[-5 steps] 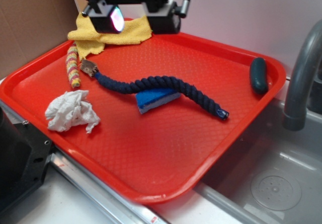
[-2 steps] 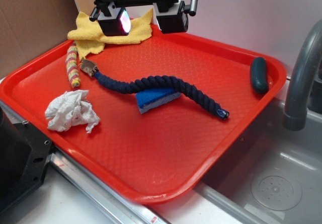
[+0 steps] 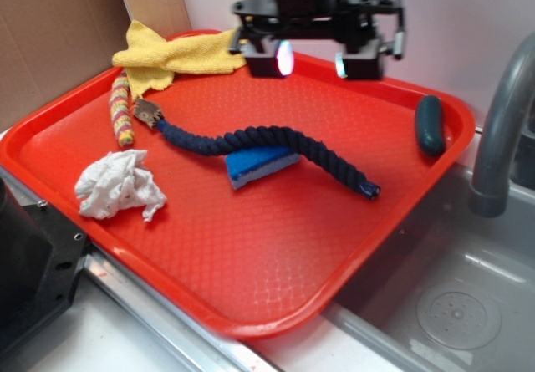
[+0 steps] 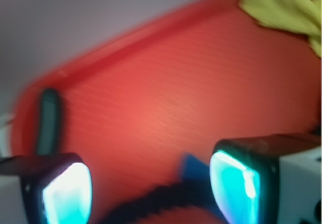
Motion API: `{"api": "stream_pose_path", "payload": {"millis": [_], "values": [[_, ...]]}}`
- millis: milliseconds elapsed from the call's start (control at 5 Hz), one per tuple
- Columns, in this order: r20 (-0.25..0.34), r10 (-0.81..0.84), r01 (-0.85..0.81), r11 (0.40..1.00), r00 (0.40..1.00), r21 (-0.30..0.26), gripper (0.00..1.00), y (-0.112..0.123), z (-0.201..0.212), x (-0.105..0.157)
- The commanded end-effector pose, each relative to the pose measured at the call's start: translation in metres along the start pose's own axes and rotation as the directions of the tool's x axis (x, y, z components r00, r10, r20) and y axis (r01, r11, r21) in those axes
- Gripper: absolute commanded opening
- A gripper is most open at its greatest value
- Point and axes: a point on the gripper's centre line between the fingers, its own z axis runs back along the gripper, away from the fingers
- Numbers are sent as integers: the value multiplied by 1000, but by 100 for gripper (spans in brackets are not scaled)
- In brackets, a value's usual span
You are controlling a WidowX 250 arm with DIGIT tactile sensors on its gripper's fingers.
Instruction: Grab the plastic pickle.
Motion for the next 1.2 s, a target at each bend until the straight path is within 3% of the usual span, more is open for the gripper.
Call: {"api": "stream_pose_path", "payload": {"millis": [0,600,800,1000], "values": [[39,-33,38,992,999,-121,100,-44,-12,25],[-32,-45,43,997,999,-64,100,-55,-58,27],[-103,-35,31,999,994,-37,100,-44,-80,13],[-158,-12,9,1000,987,-23,100,-20,-78,2]]}}
